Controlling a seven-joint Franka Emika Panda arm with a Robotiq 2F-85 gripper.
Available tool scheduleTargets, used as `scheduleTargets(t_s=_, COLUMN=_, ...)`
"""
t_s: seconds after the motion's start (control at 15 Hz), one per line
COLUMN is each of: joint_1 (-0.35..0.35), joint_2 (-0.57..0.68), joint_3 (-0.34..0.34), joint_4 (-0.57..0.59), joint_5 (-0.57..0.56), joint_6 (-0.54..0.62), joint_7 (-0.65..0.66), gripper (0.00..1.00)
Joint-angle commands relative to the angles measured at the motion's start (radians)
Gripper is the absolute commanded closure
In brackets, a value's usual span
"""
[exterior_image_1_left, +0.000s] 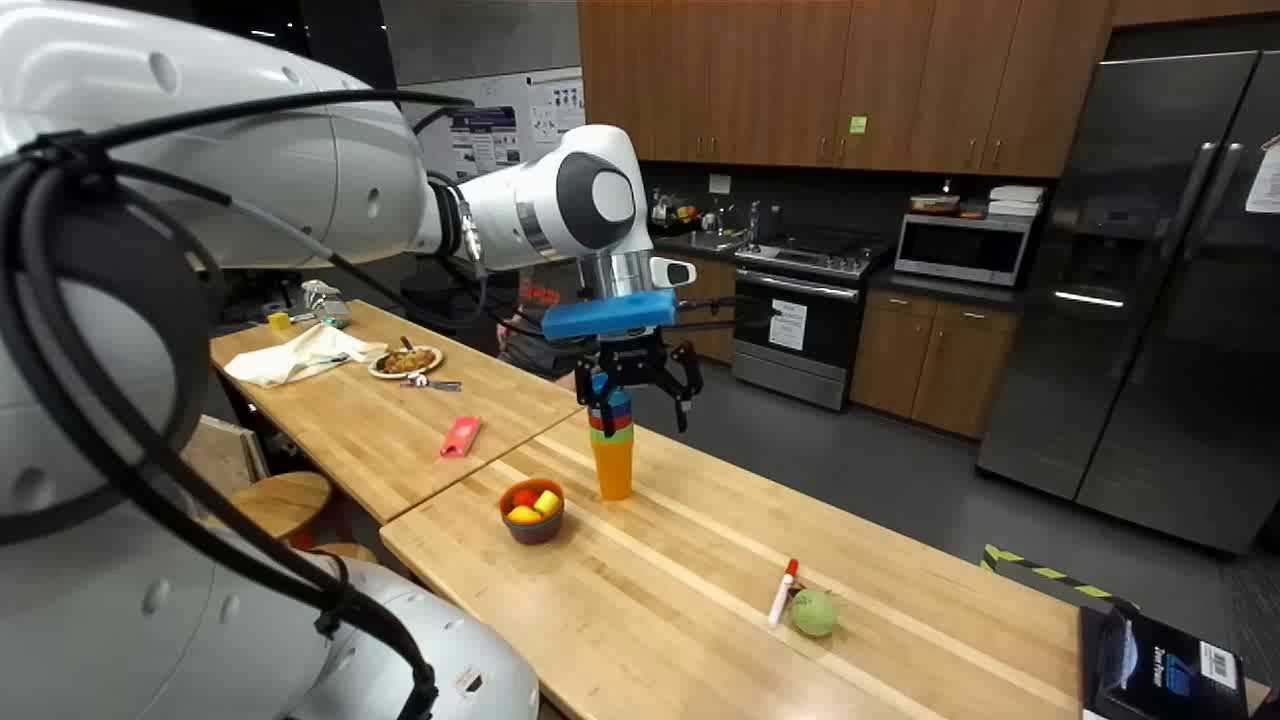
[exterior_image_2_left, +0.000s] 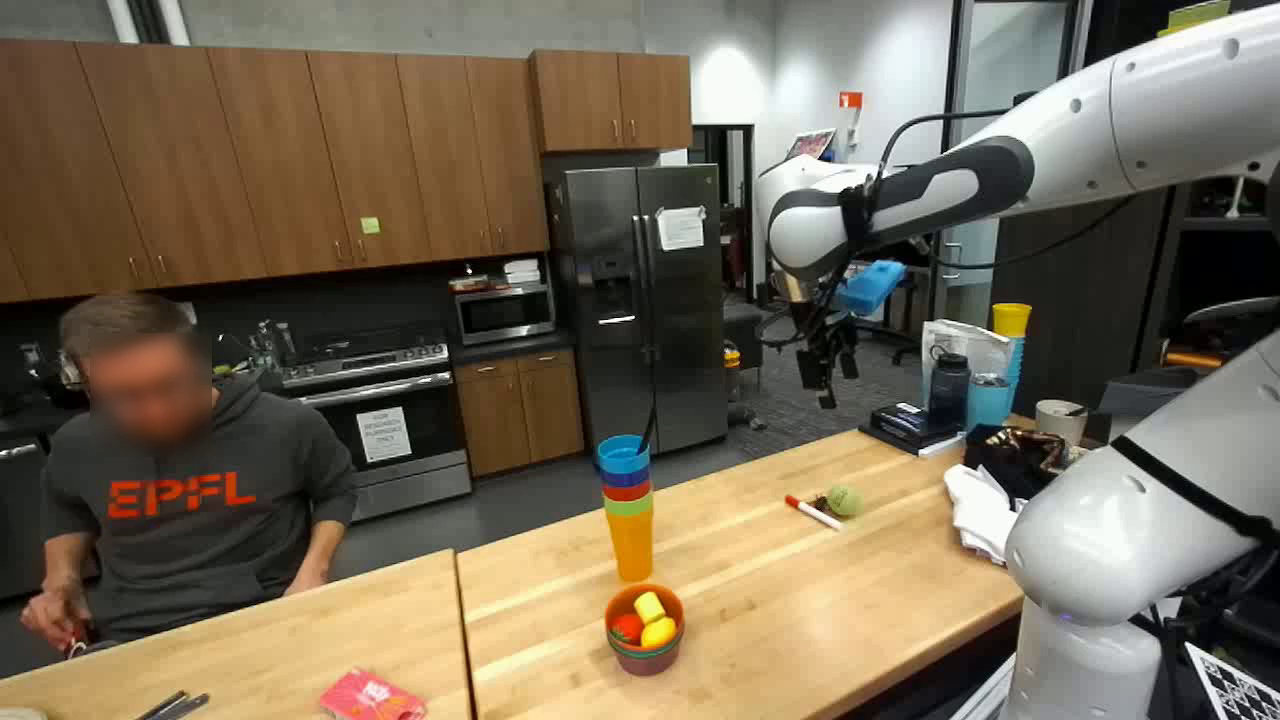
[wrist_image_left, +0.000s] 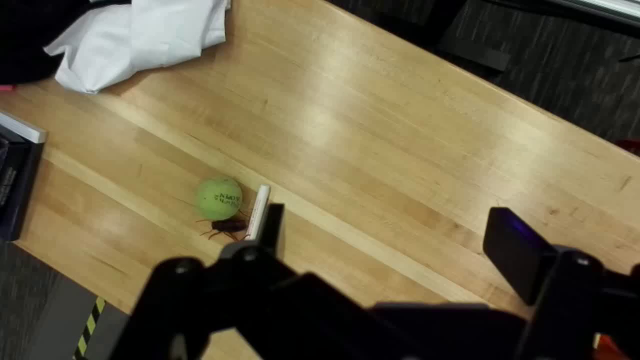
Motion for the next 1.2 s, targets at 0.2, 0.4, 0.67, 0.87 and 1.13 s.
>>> scheduleTargets(t_s=0.2, joint_1=0.019, joint_2=0.001, joint_3=-0.015, joint_4=0.004, joint_5=-0.007, joint_6=-0.004, joint_7=0.008, gripper=0.0)
scheduleTargets(t_s=0.4, joint_1=0.019, joint_2=0.001, joint_3=-0.015, joint_4=0.004, joint_5=-0.007, joint_6=-0.003, joint_7=0.008, gripper=0.0)
scheduleTargets(t_s=0.67, joint_1=0.019, joint_2=0.001, joint_3=-0.015, joint_4=0.004, joint_5=-0.007, joint_6=-0.003, joint_7=0.008, gripper=0.0)
scheduleTargets(t_s=0.87, joint_1=0.019, joint_2=0.001, joint_3=-0.015, joint_4=0.004, joint_5=-0.007, joint_6=-0.003, joint_7=0.008, gripper=0.0)
scheduleTargets(t_s=1.13, joint_1=0.013, joint_2=0.002, joint_3=-0.01, joint_4=0.006, joint_5=-0.027, joint_6=-0.008, joint_7=0.013, gripper=0.0)
